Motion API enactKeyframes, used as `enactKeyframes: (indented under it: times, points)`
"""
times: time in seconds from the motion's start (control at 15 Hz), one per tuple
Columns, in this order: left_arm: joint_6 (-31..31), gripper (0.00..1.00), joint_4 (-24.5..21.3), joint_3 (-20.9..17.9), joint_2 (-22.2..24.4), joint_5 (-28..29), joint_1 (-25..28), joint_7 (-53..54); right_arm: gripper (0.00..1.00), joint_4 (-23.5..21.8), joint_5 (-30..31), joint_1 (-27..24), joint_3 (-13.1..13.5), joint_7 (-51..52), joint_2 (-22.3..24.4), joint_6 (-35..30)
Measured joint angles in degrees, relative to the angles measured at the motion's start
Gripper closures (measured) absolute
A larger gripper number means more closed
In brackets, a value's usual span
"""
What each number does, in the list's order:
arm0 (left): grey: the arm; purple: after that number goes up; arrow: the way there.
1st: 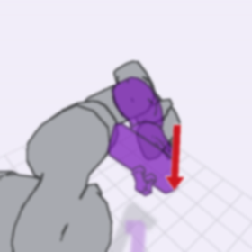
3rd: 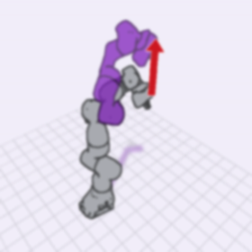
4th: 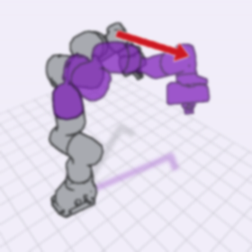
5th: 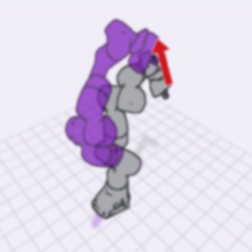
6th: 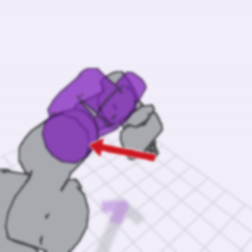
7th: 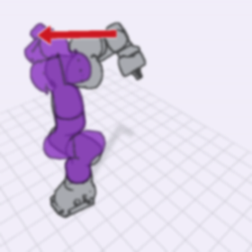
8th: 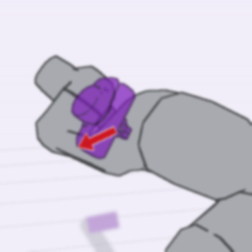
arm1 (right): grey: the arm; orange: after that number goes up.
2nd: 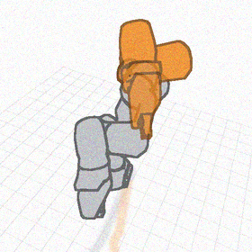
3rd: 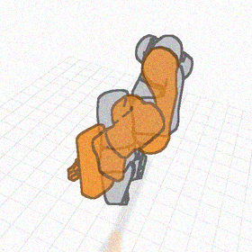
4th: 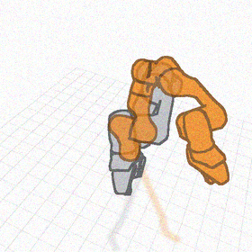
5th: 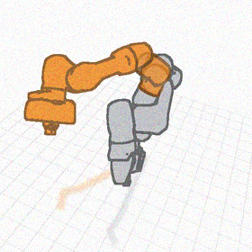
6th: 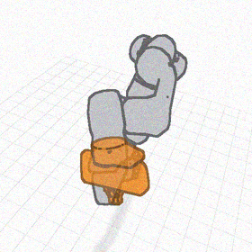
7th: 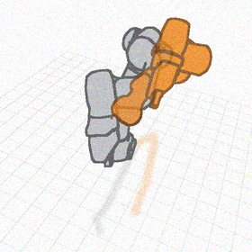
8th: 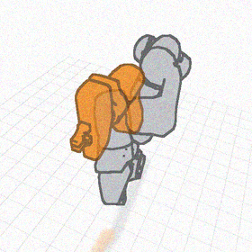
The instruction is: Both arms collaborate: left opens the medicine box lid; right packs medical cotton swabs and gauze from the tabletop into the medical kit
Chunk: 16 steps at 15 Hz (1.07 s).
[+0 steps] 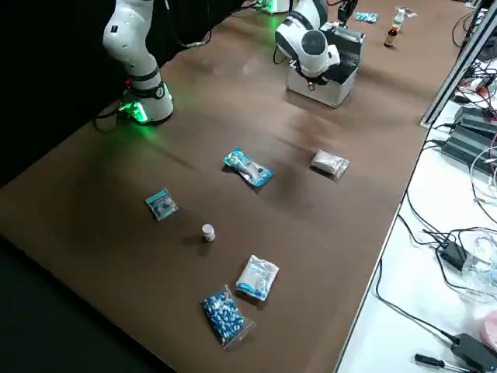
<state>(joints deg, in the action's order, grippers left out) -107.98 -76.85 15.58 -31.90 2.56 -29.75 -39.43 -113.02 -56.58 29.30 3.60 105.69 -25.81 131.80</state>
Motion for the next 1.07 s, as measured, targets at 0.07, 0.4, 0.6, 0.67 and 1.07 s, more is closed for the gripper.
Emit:
enactKeyframes:
  times: [0.07,0.4,0.6,0.67,1.07]
  points:
    - [0.7,0.87,0.0,0.0,0.0,0.0,0.4,0.3,0.74,0.0,0.0,0.0,0.0,0.0,0.0,0.0]
    - [1.8,0.87,0.0,0.1,0.0,0.0,1.1,1.4,0.74,0.0,0.0,0.0,0.0,0.0,0.0,0.0]
    - [1.9,0.87,0.0,0.1,0.0,0.0,1.1,1.7,0.74,0.0,0.0,0.0,0.0,0.0,0.0,0.0]
    - [2.0,0.87,0.0,0.2,0.0,0.0,1.2,1.9,0.74,0.0,0.0,0.0,0.0,0.0,0.0,0.0]
    - [2.7,0.87,-0.1,0.6,0.0,-0.5,2.2,3.5,0.74,0.1,0.0,0.0,0.0,0.3,0.0,-0.2]
